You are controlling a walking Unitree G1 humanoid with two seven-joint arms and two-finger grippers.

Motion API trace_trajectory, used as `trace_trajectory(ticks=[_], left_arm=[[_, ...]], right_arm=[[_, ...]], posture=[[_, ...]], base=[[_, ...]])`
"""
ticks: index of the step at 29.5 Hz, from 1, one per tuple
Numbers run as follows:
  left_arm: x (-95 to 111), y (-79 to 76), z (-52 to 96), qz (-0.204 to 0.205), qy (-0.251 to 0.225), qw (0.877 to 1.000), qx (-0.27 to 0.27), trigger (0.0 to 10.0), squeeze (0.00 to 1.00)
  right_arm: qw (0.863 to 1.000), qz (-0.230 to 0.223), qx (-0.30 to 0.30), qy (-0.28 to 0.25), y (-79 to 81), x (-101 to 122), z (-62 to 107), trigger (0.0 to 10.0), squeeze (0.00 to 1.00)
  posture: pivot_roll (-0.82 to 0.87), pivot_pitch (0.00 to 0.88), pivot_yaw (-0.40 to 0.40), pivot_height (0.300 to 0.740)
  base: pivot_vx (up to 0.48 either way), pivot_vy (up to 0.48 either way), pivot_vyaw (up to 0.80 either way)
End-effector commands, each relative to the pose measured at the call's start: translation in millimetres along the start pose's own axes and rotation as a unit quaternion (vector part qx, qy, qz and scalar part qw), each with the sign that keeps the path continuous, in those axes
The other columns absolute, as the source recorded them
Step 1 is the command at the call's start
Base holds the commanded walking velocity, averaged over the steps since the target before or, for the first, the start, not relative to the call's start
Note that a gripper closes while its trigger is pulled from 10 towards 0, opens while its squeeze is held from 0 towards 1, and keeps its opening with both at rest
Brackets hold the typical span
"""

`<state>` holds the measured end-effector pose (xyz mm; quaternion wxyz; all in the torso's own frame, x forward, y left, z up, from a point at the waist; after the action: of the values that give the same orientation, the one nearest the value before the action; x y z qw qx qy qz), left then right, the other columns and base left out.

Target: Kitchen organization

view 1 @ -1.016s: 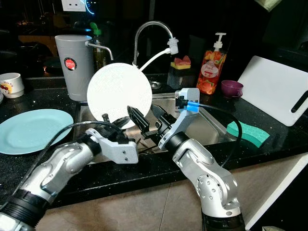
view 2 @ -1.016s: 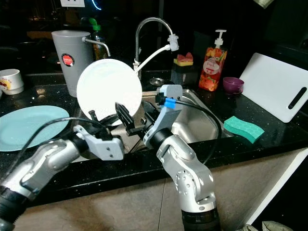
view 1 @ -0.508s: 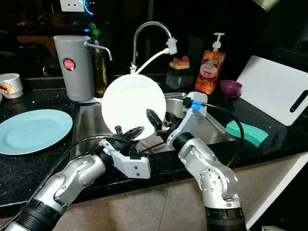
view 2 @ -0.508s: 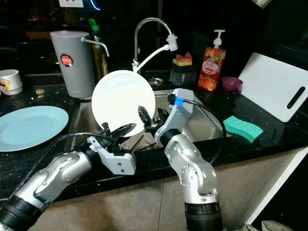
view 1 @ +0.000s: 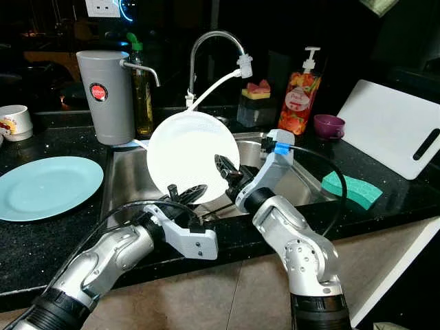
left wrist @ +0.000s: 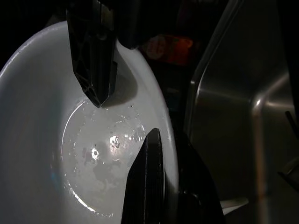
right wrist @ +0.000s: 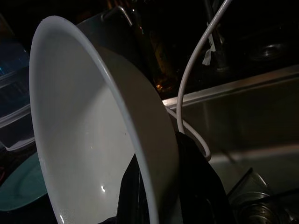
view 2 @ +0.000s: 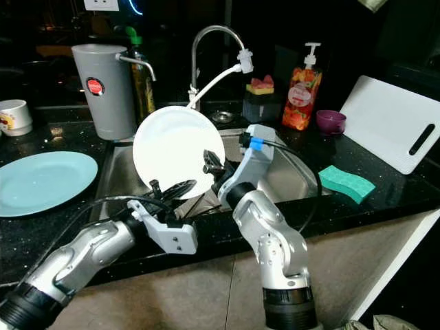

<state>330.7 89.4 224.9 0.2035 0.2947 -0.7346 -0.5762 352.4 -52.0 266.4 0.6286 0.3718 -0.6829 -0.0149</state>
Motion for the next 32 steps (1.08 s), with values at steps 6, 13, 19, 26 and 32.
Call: trace_trajectory(ticks=[6,13,19,26,32], left_arm=[[4,13.0,-1.3,0.033,-0.006,0.998,0.045,10.0,1.00],[4,19.2,-0.1,0.182,0.023,0.981,0.062,10.0,0.00],[4,13.1,11.6,0.270,0.048,0.961,0.042,10.0,0.00],[2,16.3,17.2,0.317,0.060,0.945,0.046,10.0,0.00],[-4,33.2,19.4,0.496,0.083,0.859,0.091,10.0,0.00]], right_arm=[[1.000,-0.016,-0.020,0.002,-5.6,-4,-1.4,0.0,0.00],[0.999,-0.005,-0.033,-0.003,-11.2,-2,-2.7,0.3,0.00],[0.998,-0.004,-0.051,-0.023,-20.0,10,-6.0,10.0,0.00],[0.997,0.001,-0.064,-0.036,-28.0,18,-8.3,10.0,0.00],[0.992,0.061,-0.109,-0.035,-55.5,18,-19.0,10.0,0.00]], posture=[[0.06,0.070,-0.074,0.740],[0.06,0.074,-0.070,0.740],[0.06,0.084,-0.070,0.740],[0.07,0.093,-0.078,0.740],[0.07,0.099,-0.082,0.740]], base=[[0.000,0.000,0.00],[0.000,0.000,0.00],[0.000,0.000,0.00],[0.000,0.000,0.00],[0.000,0.000,0.00]])
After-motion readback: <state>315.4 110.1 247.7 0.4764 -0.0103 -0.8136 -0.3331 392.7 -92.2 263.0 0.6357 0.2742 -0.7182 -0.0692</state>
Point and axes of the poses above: a point about 5 cm out from each wrist's last joint towards the gripper, its own z axis pointing back from the gripper into the wrist, its own x axis along the axis of the wrist's last joint, y = z × x, the point moved 3 cm from there along -z, pointing out of the wrist towards the gripper, and after that the axes turned 6 degrees about -z, right-handed, at the moved point
